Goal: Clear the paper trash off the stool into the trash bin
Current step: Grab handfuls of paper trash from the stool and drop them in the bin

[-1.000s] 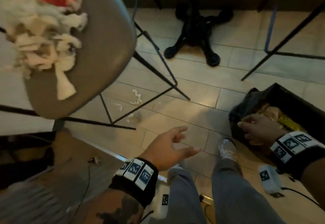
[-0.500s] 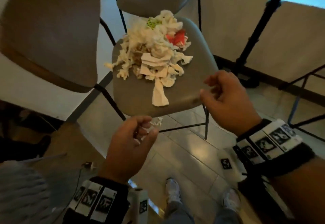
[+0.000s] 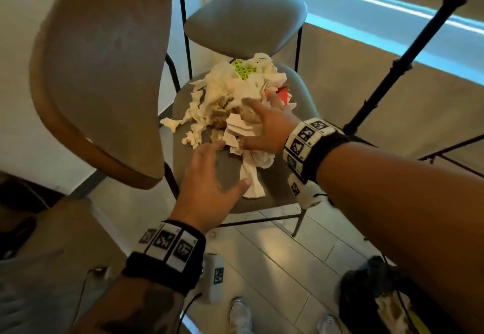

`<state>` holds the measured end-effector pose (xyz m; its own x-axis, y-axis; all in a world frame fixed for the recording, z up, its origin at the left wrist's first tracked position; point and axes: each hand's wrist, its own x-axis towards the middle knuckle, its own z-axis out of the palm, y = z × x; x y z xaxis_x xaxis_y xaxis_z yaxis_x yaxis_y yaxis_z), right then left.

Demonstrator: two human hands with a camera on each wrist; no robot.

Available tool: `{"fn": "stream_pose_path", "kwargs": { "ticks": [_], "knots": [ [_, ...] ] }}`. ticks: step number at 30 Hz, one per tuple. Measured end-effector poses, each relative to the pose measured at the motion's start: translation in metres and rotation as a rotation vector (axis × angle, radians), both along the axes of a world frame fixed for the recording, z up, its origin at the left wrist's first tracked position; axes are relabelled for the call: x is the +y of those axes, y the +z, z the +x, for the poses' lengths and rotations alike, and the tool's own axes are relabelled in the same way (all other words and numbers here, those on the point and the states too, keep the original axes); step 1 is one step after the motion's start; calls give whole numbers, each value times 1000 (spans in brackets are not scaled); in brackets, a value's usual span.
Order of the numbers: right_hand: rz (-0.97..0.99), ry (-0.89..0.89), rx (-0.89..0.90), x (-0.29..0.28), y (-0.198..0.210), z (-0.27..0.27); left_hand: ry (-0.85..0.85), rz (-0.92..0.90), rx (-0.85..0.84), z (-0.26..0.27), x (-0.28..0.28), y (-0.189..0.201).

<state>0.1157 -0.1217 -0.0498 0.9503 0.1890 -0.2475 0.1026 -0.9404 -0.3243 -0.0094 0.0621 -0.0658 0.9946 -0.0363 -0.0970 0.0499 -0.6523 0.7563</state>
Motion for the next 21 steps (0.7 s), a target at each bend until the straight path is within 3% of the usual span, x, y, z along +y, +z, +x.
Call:
{"fn": "stream_pose_path", "kwargs": {
  "ticks": [7, 15, 21],
  "knots": [
    [63, 30, -46, -3, -19, -14, -62, 49, 31, 17, -6, -12],
    [287, -94, -90, -12, -16, -23, -144, 121, -42, 26, -19, -21],
    [381, -223, -116, -17, -20, -27, -77, 80, -37, 28, -27, -23]
  ]
}}
